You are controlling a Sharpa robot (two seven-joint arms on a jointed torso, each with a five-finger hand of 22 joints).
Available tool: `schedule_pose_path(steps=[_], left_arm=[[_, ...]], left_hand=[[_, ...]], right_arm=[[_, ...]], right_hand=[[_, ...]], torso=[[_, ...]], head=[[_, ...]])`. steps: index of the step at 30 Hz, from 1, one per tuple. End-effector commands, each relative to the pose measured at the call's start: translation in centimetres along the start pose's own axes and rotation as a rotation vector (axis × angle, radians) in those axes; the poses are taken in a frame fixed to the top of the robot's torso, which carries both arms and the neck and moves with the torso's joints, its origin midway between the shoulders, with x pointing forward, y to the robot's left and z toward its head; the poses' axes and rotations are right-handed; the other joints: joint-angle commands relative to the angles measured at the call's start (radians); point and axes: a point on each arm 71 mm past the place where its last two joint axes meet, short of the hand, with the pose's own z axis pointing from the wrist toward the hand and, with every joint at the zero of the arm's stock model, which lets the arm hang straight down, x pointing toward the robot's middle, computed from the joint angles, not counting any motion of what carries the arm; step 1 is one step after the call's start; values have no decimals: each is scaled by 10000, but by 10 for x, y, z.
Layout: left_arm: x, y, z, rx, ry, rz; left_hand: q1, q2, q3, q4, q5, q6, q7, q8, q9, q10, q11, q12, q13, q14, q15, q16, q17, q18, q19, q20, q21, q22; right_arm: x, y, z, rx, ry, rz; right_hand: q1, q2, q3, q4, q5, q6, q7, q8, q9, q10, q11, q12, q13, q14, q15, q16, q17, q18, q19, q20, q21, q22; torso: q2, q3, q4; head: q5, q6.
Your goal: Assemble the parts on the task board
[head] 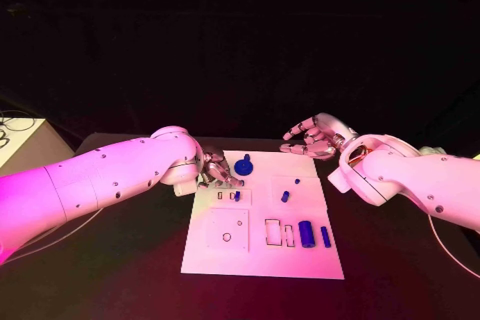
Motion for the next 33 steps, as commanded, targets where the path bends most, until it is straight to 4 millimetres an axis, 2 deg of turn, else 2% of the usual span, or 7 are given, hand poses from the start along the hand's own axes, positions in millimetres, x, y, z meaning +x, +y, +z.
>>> schedule_pose_path(steps=[1, 10, 15, 16, 17, 23, 33], left_arm=[[1, 2, 1, -533, 387, 614], [1, -2, 7, -711, 501, 869], [2, -5, 10, -676, 569, 934], [3, -5, 10, -670, 591, 949], [3, -6, 11, -666, 605, 958], [4, -7, 12, -611, 676, 999], [8, -13, 15, -410, 919, 1127]], left_hand=[[-102, 8, -72, -10, -4, -86, 20, 42, 25, -94, 12, -7, -13, -53, 33, -65, -18, -158, -69, 7, 57, -5], [-223, 16, -187, -10, -8, -134, 26, 58, 73, -199, 20, -82, -122, -90, 41, -106, -79, -143, -137, 16, 26, -73], [-238, 23, -201, -10, -7, -143, 27, 59, 80, -228, 22, -107, -157, -101, 43, -120, -99, -138, -156, 17, 16, -95], [-251, 36, -211, -9, -5, -150, 28, 61, 87, -254, 24, -129, -187, -109, 44, -129, -111, -135, -170, 19, 9, -108], [-251, 36, -211, -9, -5, -150, 28, 61, 87, -254, 24, -129, -187, -109, 44, -129, -111, -135, -170, 19, 9, -108], [-259, 43, -218, -9, -5, -155, 29, 62, 91, -275, 25, -148, -212, -113, 46, -132, -115, -135, -175, 20, 6, -112], [-262, 80, -225, -16, 0, -170, 31, 65, 104, -323, 26, -187, -261, -120, 49, -135, -117, -128, -208, 24, -11, -146]], right_arm=[[0, 0, 0, -27, 32, -61], [-6, 0, 2, -268, -822, 130], [-7, 1, 4, -370, -1169, 434], [-7, 1, 5, -364, -1217, 539], [-7, 1, 5, -358, -1240, 608], [-5, 1, 8, -283, -1262, 1006], [0, 0, 13, -212, -1178, 1256]], right_hand=[[69, 57, 71, 4, 76, -92, -6, -15, -11, -7, 41, -149, 1503, 859, 36, -96, 1868, 130, 252, 24, -171, 1491], [74, -37, 291, 17, 248, -374, 4, 61, 0, -1504, 38, -2749, -279, 248, 11, -1406, -88, 733, -996, 8, -3245, -433], [142, -115, 677, 31, 413, -528, 16, 288, 88, -3530, 72, -6442, -3125, -861, 25, -4369, -3161, 1512, -2765, 16, -8446, -3853], [197, -155, 855, 35, 469, -577, 32, 352, 112, -3941, 101, -7286, -3883, -1352, 60, -5806, -4428, 1562, -2905, 31, -9150, -4384], [258, -141, 1074, 43, 528, -609, 53, 396, 124, -3977, 113, -7629, -4277, -1751, 75, -7178, -5558, 1544, -2920, 73, -9551, -4729], [-17, -653, 2444, -67, 560, -535, 177, 522, 102, -3313, 268, -10593, -7859, -1920, 329, -10492, -6679, 1588, -2858, 294, -11710, -6895], [-297, -891, 3048, -75, 604, -480, 303, 548, 48, -3070, 408, -11846, -9711, -1793, 444, -12023, -7214, 1525, -2629, 459, -12571, -8057]], torso=[[8, 0, 3], [35, -14, 11], [50, -12, 12], [55, -10, 10], [55, -10, 10], [54, -10, 27], [62, -16, 21]], head=[[28, -22], [-50, -38], [-56, -32], [-56, -30], [-61, -31], [-77, -55], [-88, -86]])
